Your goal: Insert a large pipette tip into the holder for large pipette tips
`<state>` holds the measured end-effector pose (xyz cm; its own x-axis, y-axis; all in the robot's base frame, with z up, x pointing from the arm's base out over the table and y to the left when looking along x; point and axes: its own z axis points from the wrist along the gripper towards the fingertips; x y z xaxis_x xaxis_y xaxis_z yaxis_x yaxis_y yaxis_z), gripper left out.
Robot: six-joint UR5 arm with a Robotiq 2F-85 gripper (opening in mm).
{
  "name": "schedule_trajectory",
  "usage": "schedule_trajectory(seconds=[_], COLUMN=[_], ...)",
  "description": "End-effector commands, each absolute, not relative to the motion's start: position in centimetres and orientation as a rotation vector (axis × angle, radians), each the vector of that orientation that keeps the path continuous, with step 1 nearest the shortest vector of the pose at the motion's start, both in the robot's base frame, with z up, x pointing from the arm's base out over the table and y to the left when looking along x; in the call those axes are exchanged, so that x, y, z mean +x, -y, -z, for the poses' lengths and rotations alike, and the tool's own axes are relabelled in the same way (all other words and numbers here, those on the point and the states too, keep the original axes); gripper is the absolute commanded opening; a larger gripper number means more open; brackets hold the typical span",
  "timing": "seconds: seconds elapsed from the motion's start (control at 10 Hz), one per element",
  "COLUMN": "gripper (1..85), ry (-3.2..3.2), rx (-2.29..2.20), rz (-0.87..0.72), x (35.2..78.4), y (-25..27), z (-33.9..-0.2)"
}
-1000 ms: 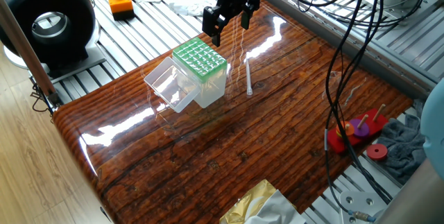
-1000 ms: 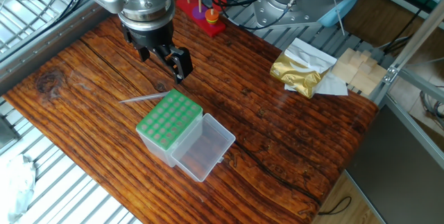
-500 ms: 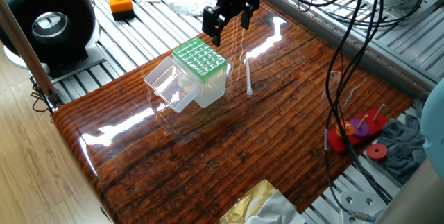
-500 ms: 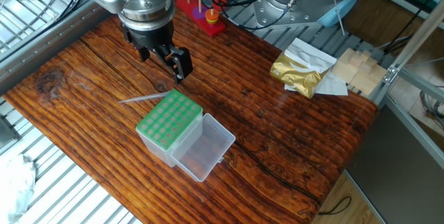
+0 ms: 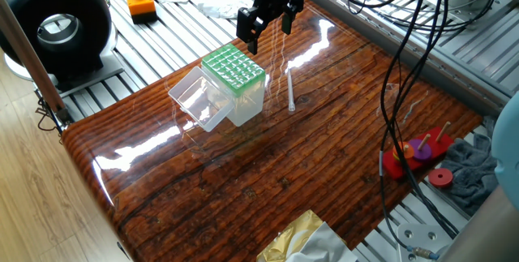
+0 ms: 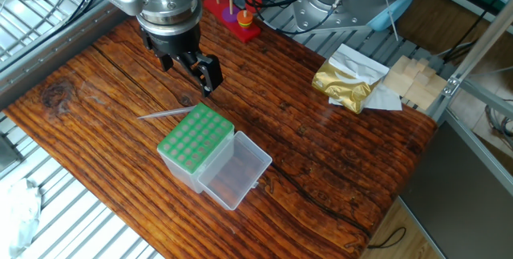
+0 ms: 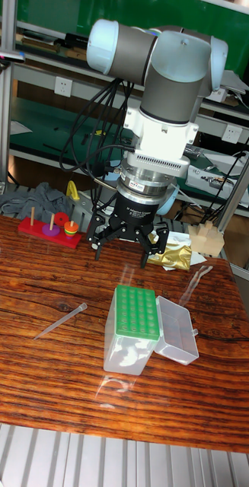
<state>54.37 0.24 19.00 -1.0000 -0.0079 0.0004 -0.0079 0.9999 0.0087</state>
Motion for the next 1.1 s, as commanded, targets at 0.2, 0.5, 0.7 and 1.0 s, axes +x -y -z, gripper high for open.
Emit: schedule_trajectory(seconds=[0.2,0.5,0.7,1.0], gripper=[1.0,1.0,1.0,1.0], ry=[3.192,3.170,3.175,3.269], rx=[-0.292,-0.299,-0.297,-0.513], rz=[0.060,0.025,0.031,0.086], x=[57.0,56.8,56.9,60.7], y=[-2.3,-2.4,-2.5,-2.0], z=[-19.9,-20.3,-20.3,-20.9])
